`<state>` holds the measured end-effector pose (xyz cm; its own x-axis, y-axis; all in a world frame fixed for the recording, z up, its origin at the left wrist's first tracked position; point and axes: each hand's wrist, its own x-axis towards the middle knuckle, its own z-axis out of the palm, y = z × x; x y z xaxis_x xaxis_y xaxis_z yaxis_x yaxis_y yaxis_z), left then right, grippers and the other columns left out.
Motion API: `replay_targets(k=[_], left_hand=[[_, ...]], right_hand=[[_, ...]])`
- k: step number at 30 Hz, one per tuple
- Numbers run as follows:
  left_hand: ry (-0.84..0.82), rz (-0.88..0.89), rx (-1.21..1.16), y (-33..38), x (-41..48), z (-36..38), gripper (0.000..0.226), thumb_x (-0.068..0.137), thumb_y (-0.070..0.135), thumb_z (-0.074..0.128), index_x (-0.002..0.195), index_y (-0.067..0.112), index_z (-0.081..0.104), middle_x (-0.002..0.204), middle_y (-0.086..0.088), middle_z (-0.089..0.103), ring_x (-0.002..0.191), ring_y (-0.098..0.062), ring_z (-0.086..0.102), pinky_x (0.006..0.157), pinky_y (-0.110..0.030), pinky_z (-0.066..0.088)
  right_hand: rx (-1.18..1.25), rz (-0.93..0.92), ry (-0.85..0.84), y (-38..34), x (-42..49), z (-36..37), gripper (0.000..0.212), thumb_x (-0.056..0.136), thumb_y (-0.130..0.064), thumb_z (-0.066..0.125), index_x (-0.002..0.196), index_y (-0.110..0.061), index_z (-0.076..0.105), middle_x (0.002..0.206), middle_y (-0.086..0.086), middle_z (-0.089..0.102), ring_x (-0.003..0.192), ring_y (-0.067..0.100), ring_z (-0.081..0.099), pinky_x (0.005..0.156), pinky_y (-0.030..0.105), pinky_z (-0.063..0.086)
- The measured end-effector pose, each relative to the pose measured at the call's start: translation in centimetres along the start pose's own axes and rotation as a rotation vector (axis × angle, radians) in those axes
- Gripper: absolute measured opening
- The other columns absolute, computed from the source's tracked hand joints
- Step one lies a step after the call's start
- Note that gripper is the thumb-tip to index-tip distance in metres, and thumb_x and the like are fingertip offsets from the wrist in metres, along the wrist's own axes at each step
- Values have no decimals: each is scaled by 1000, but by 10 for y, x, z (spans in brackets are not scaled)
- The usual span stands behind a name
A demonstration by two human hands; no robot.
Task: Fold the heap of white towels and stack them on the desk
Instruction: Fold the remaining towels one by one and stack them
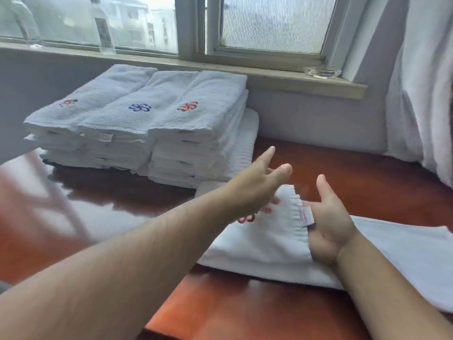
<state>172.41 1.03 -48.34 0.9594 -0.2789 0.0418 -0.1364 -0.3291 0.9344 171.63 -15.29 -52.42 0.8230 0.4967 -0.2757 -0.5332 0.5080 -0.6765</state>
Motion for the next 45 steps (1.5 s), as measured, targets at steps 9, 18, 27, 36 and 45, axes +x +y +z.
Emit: replay_targets(k=[9, 18, 27, 36, 45], left_hand=[[125, 164, 601, -57, -38, -51, 50, 104, 35, 44, 153, 39, 36, 140, 15, 56, 135, -10, 38, 115, -33, 29], [43, 320, 731, -44, -29, -16, 57, 100, 45, 46, 155, 40, 30, 152, 21, 40, 140, -6, 22, 115, -26, 18], [-146, 315, 979, -45, -14, 68, 61, 100, 59, 25, 157, 38, 16, 163, 10, 22, 149, -19, 15, 120, -34, 10], [-128, 340, 892, -27, -3, 74, 63, 97, 61, 21, 157, 43, 15, 166, 14, 17, 151, -13, 9, 119, -31, 5], [-218, 414, 874, -18, 18, 108, 59, 98, 59, 22, 155, 43, 22, 161, 17, 28, 150, -13, 15, 119, -32, 10]], right_hand=[[-433, -108, 426, 11, 6, 11, 28, 100, -12, 56, 117, 10, 65, 105, 27, 73, 95, 42, 73, 77, 51, 60], [-522, -238, 596, -55, -66, -42, 27, 100, -17, 59, 110, 5, 69, 105, 23, 74, 95, 39, 74, 66, 46, 62], [-1101, -179, 902, -71, -124, -130, 36, 95, -36, 60, 80, -3, 64, 80, 12, 72, 69, 25, 64, 68, 39, 48], [-808, -383, 894, -101, -148, -125, 22, 97, -26, 68, 82, -16, 82, 90, 10, 78, 80, 27, 77, 55, 30, 58], [-897, -269, 1098, -133, -193, -154, 15, 94, -28, 70, 95, -14, 75, 83, 6, 78, 72, 24, 77, 49, 28, 57]])
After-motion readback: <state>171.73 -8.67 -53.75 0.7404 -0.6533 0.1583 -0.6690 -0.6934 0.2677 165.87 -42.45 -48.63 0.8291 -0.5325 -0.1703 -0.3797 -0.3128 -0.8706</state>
